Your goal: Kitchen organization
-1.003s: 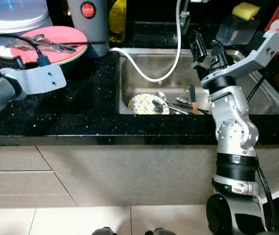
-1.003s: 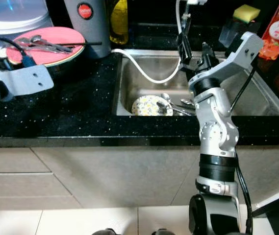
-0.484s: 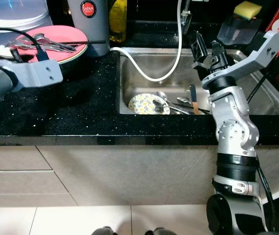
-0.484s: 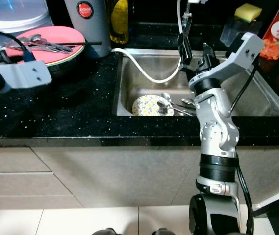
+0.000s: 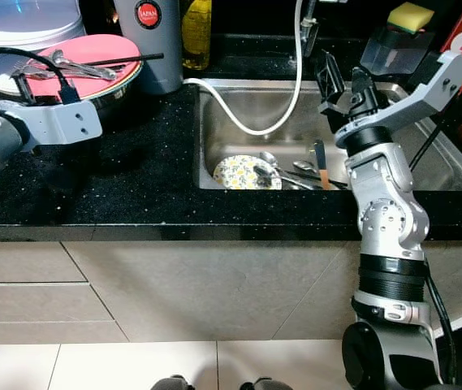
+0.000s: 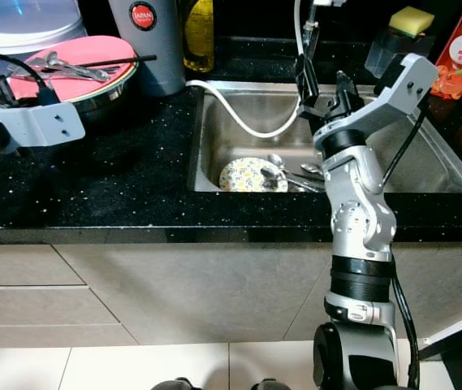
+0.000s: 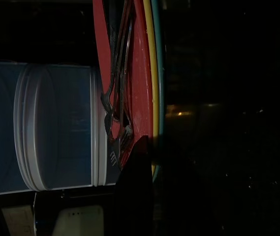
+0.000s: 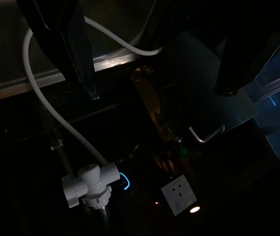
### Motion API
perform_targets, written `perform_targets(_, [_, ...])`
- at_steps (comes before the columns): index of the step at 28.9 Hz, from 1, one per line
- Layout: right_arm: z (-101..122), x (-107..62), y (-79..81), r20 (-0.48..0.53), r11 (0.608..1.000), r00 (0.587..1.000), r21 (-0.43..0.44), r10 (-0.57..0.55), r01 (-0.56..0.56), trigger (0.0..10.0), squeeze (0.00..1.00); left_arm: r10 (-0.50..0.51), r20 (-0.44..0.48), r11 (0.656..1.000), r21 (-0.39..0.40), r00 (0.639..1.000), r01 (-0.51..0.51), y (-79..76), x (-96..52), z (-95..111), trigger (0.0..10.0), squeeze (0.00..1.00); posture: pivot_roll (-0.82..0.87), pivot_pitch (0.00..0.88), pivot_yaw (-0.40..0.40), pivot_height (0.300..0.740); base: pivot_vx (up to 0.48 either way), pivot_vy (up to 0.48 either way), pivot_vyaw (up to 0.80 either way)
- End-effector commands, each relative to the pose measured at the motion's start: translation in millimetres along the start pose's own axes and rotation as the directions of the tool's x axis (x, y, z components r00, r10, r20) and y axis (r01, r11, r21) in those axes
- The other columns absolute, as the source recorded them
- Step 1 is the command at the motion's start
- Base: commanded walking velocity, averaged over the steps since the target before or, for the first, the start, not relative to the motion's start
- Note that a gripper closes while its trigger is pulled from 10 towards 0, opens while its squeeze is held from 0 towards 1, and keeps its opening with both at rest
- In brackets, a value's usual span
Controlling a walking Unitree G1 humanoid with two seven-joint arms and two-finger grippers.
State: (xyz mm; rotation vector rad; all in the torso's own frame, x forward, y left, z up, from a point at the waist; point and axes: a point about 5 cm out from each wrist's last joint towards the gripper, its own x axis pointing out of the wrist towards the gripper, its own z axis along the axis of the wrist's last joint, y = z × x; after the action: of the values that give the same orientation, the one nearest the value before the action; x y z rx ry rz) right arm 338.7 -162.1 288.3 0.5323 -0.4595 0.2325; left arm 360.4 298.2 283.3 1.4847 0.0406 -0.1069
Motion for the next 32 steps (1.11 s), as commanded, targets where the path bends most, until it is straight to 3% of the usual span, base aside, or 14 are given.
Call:
perform_targets(1, [2, 0.8, 1.4, 0.002, 1.000, 1.000, 0.000, 0.002, -0.002, 10.0, 0.00, 0.055, 0.057, 0.998, 0.018, 0.997, -0.056, 5.2, 4.9, 13, 0.0, 0.00, 0.08, 0.054, -0.039, 0.740, 0.000, 0.000, 0.00])
perform_targets(2, [2, 0.7, 1.4, 0.001, 1.000, 1.000, 0.000, 0.002, -0.002, 10.0, 0.00, 0.069, 0.071, 0.997, 0.033, 0.995, -0.071, 6.1, 4.8, 15, 10.0, 0.00, 0.08, 0.054, -0.039, 0.740, 0.000, 0.000, 0.00])
perform_targets(12, [1, 0.3, 1.6, -0.001, 1.000, 1.000, 0.002, 0.004, -0.004, 10.0, 0.00, 0.110, 0.188, 0.978, 0.157, 0.976, -0.140, 23.7, -2.8, 35, 10.0, 0.00, 0.09, 0.054, -0.040, 0.740, 0.000, 0.000, 0.00])
perform_targets(19, [-1, 0.4, 2.6, -0.003, 1.000, 1.000, 0.008, 0.008, -0.008, 10.0, 0.00, 0.117, 0.276, 0.972, 0.163, 0.954, -0.166, 31.9, -10.7, 55, 10.0, 0.00, 0.09, 0.053, -0.038, 0.740, 0.000, 0.000, 0.00])
perform_targets(24, [-1, 0.7, 2.8, -0.004, 1.000, 1.000, 0.010, 0.010, -0.010, 10.0, 0.00, 0.110, 0.316, 0.974, 0.153, 0.942, -0.165, 25.0, -13.6, 67, 10.0, 0.00, 0.09, 0.053, -0.038, 0.740, 0.000, 0.000, 0.00])
perform_targets(29, [-2, 0.8, 3.4, -0.008, 1.000, 1.000, 0.011, 0.015, -0.015, 10.0, 0.00, 0.068, 0.376, 0.988, 0.101, 0.924, -0.114, -3.2, -20.0, 87, 10.0, 0.00, 0.10, 0.049, -0.045, 0.740, 0.000, 0.000, 0.00])
perform_targets(32, [-2, 1.1, 3.7, -0.010, 1.000, 1.000, 0.011, 0.016, -0.016, 10.0, 0.00, 0.052, 0.392, 0.991, 0.094, 0.919, -0.096, -9.7, -22.1, 93, 10.0, 0.00, 0.10, 0.051, -0.048, 0.740, 0.000, 0.000, 0.00])
